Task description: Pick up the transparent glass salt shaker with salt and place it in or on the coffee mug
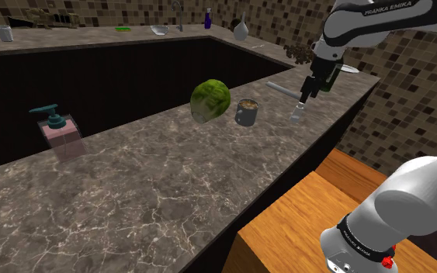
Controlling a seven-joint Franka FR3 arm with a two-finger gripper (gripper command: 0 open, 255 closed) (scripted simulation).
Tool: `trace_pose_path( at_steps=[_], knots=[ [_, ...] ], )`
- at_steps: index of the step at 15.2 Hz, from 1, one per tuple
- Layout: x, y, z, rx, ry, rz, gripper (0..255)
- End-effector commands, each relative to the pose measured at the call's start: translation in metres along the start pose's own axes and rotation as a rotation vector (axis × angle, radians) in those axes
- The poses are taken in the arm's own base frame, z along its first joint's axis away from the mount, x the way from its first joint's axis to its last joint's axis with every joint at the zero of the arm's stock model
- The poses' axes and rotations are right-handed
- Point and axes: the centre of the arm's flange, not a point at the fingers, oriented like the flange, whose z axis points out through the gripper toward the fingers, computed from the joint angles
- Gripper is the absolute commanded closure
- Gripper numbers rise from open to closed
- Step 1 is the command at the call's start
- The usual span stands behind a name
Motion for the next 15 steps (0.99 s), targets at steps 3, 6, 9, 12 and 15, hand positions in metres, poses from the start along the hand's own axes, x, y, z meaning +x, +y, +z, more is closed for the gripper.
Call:
trace_pose_path(
  at_steps=[3, 6, 9, 12, 15],
  knots=[
    [0.018, 0.045, 0.019, -0.008, -0.001, -0.002, 0],
    [0.032, 0.08, 0.031, -0.013, -0.002, -0.003, 0],
    [0.047, 0.114, 0.043, -0.018, -0.003, -0.004, 0],
    [0.061, 0.148, 0.055, -0.024, -0.003, -0.004, 0],
    [0.071, 0.172, 0.063, -0.027, -0.004, -0.005, 0]
  ],
)
